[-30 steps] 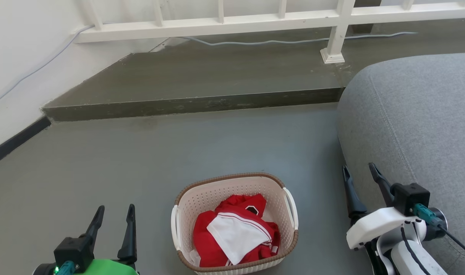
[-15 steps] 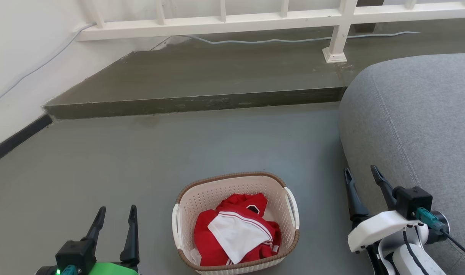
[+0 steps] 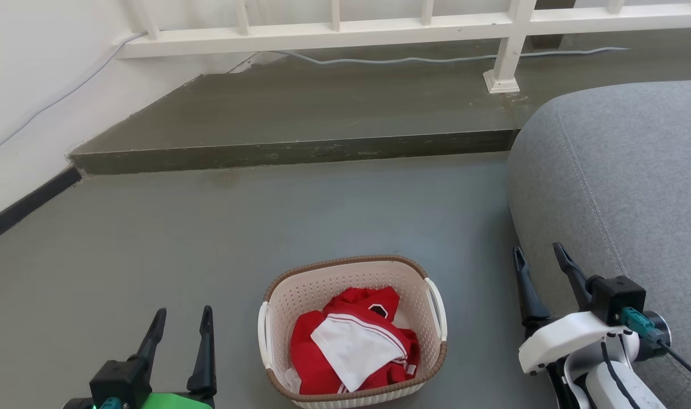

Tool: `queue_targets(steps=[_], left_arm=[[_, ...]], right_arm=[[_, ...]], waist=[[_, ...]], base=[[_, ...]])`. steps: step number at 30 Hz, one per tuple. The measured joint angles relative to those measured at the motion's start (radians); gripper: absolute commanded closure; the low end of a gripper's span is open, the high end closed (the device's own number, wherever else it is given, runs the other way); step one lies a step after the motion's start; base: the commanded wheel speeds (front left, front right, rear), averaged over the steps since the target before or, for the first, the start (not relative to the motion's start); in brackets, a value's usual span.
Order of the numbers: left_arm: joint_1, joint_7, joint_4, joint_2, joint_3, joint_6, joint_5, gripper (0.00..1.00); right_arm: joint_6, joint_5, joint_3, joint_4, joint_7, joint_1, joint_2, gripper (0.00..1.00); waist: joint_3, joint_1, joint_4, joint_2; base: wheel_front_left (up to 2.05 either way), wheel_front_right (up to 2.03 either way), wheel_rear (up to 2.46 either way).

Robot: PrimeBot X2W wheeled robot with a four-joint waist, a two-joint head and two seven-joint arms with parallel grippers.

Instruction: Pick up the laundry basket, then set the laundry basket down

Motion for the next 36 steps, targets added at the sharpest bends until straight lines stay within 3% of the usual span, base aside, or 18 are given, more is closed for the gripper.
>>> queue_targets(steps=[1,2,12,36], left_arm=[[0.003,0.001,-0.006,-0.002,0.0,0.0,0.004,0.0],[0.007,0.006,-0.01,-0.003,0.0,0.0,0.005,1.0],[0.014,0.008,0.04,-0.024,-0.013,-0.008,-0.03,1.0],[0.014,0.056,0.054,-0.033,0.057,-0.046,-0.352,1.0]], right_arm=[[0.0,0.0,0.0,-0.002,0.002,0.001,0.0,0.0],[0.0,0.0,-0.001,-0.004,0.003,0.002,0.0,1.0],[0.01,0.033,0.0,0.039,0.004,0.047,0.025,1.0],[0.056,0.377,-0.09,0.02,0.081,0.048,0.041,1.0]], waist=[[0.0,0.0,0.001,0.0],[0.0,0.0,0.002,0.0],[0.0,0.0,0.004,0.0],[-0.002,0.0,0.012,0.0]], base=[[0.0,0.0,0.0],[0.0,0.0,0.0],[0.0,0.0,0.0],[0.0,0.0,0.0]])
